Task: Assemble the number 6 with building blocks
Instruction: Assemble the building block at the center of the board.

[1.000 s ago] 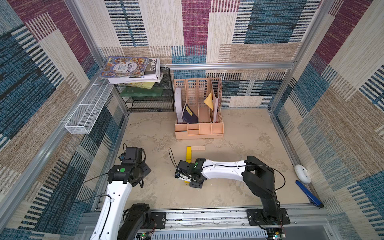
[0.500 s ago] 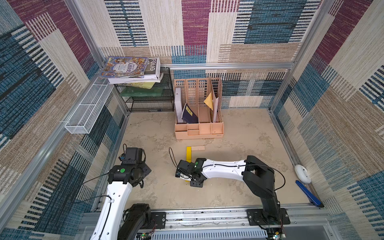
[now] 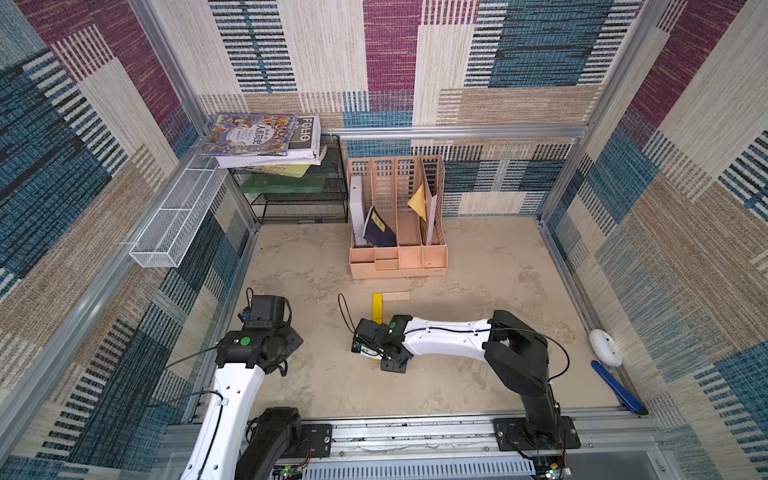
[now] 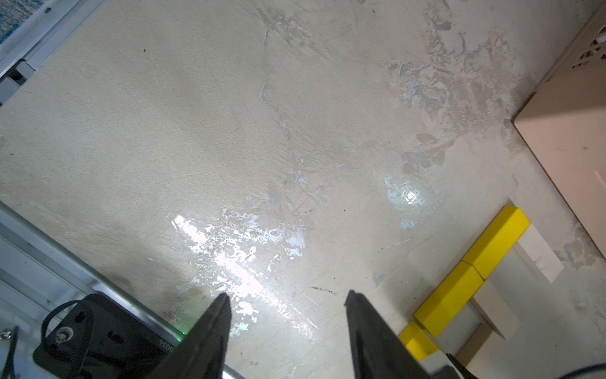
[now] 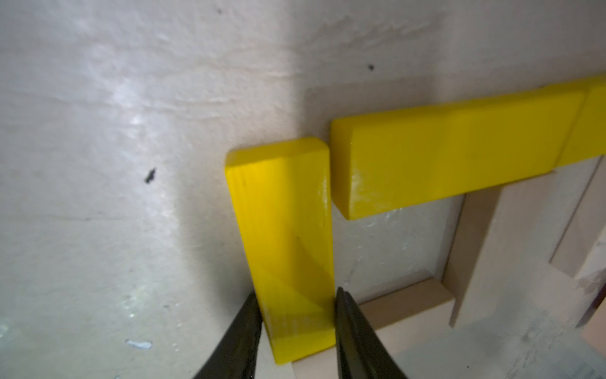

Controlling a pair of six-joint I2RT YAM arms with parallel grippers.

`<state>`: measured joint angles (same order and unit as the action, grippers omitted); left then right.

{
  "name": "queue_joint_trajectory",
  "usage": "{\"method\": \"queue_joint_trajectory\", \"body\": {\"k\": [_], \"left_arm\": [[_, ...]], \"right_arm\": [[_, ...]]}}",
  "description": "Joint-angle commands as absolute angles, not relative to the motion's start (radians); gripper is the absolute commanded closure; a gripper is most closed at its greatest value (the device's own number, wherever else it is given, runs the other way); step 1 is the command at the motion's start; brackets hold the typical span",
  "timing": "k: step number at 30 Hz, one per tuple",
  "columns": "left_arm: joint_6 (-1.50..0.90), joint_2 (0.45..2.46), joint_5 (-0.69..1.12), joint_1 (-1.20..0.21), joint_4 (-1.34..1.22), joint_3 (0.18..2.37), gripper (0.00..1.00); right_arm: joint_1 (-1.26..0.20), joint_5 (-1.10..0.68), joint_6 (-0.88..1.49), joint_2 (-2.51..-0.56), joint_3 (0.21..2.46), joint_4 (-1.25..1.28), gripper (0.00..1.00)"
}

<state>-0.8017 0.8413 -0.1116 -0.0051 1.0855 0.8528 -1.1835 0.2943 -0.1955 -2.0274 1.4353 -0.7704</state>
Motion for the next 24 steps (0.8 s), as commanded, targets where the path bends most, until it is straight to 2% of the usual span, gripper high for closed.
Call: {"method": "queue_joint_trajectory", "body": {"k": [1,12,24], "left_arm": [[-0.802,0.841,-0.114,-0.005,1.08,0.852,0.4],[-0.8,0.839,-0.11,-0.005,1.074,0.85,0.4],[-0.798,0.835,-0.106,-0.005,1.072,0.853,0.4]], "right_arm": [[-1.181,0.332,-0.189,-2.039,1.443,-0.793,0.58],[-1.178,0.339,-0.179,-2.052,1.463,-0.802,0.55],[-1.163,0.326,-0.157,-2.056,1.485,-0.813,0.56]]}}
